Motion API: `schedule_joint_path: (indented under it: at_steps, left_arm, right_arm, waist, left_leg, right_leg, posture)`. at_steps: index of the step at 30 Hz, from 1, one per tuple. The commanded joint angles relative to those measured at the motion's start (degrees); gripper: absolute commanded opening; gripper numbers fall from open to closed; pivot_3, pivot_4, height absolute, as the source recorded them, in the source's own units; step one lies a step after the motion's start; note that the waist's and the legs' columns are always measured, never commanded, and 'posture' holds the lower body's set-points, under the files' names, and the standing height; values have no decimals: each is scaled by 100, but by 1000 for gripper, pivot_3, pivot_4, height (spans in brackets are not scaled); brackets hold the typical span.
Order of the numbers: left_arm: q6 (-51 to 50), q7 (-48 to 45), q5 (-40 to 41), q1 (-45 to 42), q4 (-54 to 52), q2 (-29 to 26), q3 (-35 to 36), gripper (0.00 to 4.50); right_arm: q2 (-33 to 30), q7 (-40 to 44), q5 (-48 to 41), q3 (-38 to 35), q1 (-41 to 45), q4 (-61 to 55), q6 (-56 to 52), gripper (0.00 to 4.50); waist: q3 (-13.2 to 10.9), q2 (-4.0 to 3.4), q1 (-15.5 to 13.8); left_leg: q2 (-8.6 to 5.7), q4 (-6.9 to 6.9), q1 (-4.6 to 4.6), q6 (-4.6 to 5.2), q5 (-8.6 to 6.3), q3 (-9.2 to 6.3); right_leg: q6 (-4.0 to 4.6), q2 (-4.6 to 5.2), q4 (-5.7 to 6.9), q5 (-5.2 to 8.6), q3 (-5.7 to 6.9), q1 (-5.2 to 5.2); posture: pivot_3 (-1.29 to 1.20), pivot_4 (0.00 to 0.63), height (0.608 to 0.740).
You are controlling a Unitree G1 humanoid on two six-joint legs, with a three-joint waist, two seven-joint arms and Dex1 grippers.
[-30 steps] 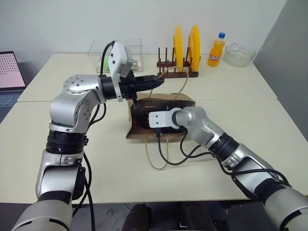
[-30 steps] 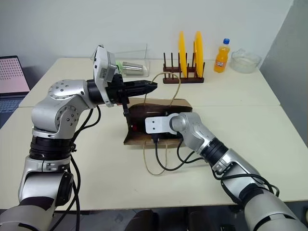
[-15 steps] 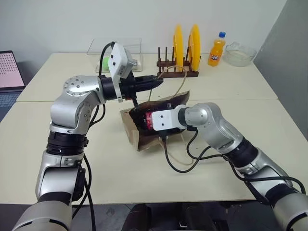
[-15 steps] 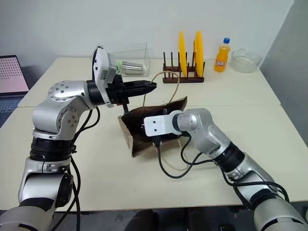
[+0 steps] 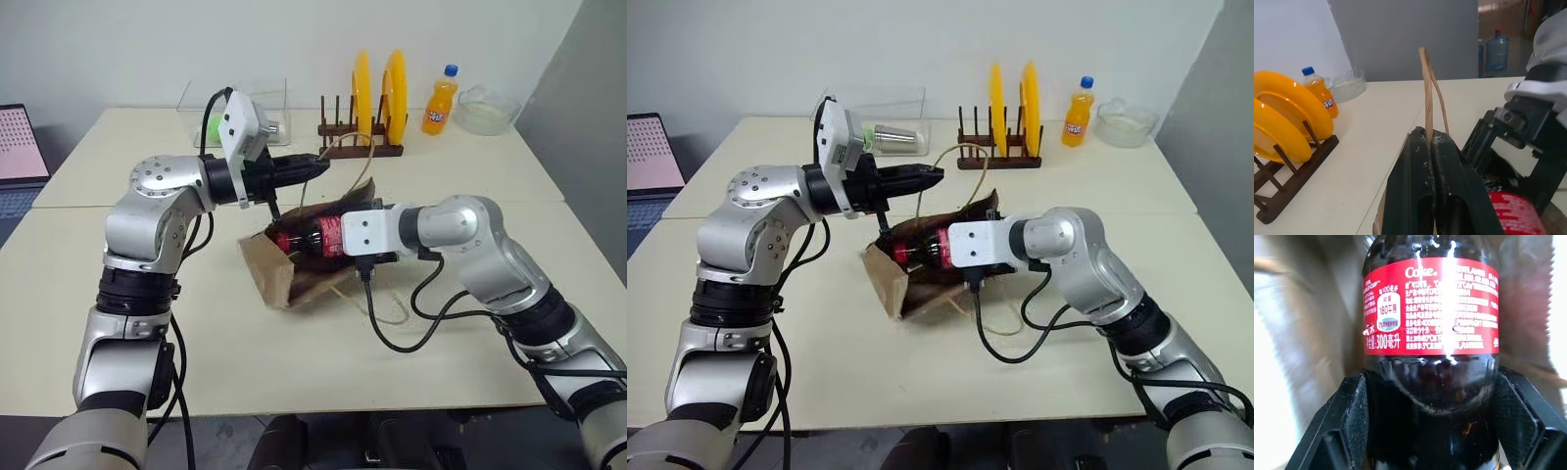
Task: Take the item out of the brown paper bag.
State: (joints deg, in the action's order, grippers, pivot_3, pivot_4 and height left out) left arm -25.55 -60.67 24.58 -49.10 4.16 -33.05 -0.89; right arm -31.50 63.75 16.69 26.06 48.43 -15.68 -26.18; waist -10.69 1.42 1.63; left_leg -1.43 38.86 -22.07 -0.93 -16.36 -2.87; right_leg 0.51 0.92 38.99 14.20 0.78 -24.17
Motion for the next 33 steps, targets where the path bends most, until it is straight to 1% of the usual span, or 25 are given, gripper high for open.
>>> schedule_joint_path:
  at_steps: [1, 3, 6, 10, 11, 13, 15, 17, 20, 23, 25, 28, 31, 33]
  left_arm:
    - [144, -10, -41, -71, -56, -6, 29, 0]
    - [152, -11, -56, -70, -49, 0, 30, 0]
    - [191, -30, -88, -46, -29, -10, 34, 0]
    - [246, -60, -125, 18, -47, -34, 18, 0]
    - [264, -69, -137, 42, -55, -45, 15, 0]
    - [290, -83, -151, 73, -57, -64, 20, 0]
    - [314, -81, -166, 113, -68, -106, 42, 0]
    - [339, -84, -175, 142, -75, -131, 53, 0]
    - [395, -104, -193, 158, -39, -170, 56, 0]
    - [449, -111, -227, 142, 3, -171, 50, 0]
    - [469, -103, -233, 136, 9, -165, 49, 0]
    - [461, -92, -222, 157, -34, -159, 42, 0]
    - [455, -100, -220, 168, -57, -157, 37, 0]
    - [455, -103, -223, 162, -49, -159, 39, 0]
  right_arm:
    - [-82, 205, -561, -521, 110, -532, -77, 3021]
    - [-225, 381, -903, -704, 70, -679, 61, 3021]
    - [-411, 597, -1568, -1112, -42, -993, -78, 3021]
    - [-495, 451, -2227, -1673, -125, -1208, -500, 3021]
    - [-590, 405, -2367, -1906, -203, -1232, -619, 3021]
    - [-794, 230, -2544, -2351, -389, -1224, -873, 3021]
    - [-1263, 57, -2381, -2781, -806, -995, -794, 3021]
    - [-1562, -91, -2323, -2982, -1110, -830, -675, 3021]
    - [-2214, -548, -1599, -2994, -2062, 78, 126, 3021]
    - [-2480, -1050, -982, -2653, -2588, 969, 813, 3021]
    - [-2390, -1384, -739, -2470, -2813, 1491, 1005, 3021]
    - [-2152, -1523, -762, -2335, -2958, 1834, 1053, 3021]
    - [-2107, -1556, -711, -2228, -3062, 2093, 1152, 3021]
    - [-2098, -1555, -748, -2254, -3073, 2113, 1122, 3731]
  waist:
    - [0, 0, -1]
    - [0, 0, -5]
    - [0, 0, -12]
    - [0, 0, -14]
    - [0, 0, -18]
    - [0, 0, -29]
    - [0, 0, -42]
    - [0, 1, -97]
    - [0, 1, -149]
    - [-1, 2, -153]
    - [-1, 2, -147]
    - [-2, -1, -72]
    - [-2, -1, -20]
    - [-2, -1, -17]
  left_leg:
    - [0, 0, 0, 0, 0, -1]
    - [0, 0, -1, 2, -1, -1]
    - [0, 1, -1, 3, -2, -1]
    - [0, 1, 0, 7, -4, -2]
    - [0, 1, 0, 7, -4, -2]
    - [0, 1, 0, 9, -5, -2]
    - [-1, 2, 0, 11, -6, -1]
    - [-1, 2, -1, 11, -6, -1]
    - [-1, 1, 0, 13, -7, 4]
    - [-1, 1, 0, 14, -7, 14]
    - [0, 1, 4, 13, -6, 20]
    - [4, -1, 9, 9, -4, 28]
    - [11, -1, 21, 10, -5, 30]
    - [11, 1, 25, 13, -6, 29]
  right_leg:
    - [0, 0, 0, 0, 0, 0]
    - [0, 0, 0, 0, 1, 0]
    - [0, 0, -2, 0, 1, 2]
    - [0, 1, -1, 0, 1, 3]
    - [0, 1, -1, 0, 1, 3]
    - [0, 1, -1, 0, 1, 4]
    - [0, 2, -2, 0, 1, 6]
    - [0, 3, -4, 0, 2, 7]
    - [-1, 3, -5, 0, 0, 8]
    - [-1, 3, -4, 1, -6, 9]
    - [-1, 3, -3, 1, -10, 8]
    - [-1, -1, 2, 1, -17, 5]
    - [-20, -7, 2, 12, -18, 14]
    - [-24, -8, 0, 14, -18, 21]
  posture:
    - [0, 150, 740]
    - [0, 150, 740]
    - [0, 150, 740]
    - [0, 150, 740]
    - [0, 150, 740]
    - [0, 150, 740]
    - [0, 150, 740]
    - [0, 150, 740]
    - [0, 150, 740]
    - [0, 150, 740]
    - [0, 150, 740]
    - [0, 150, 740]
    - [0, 150, 740]
    - [0, 150, 740]
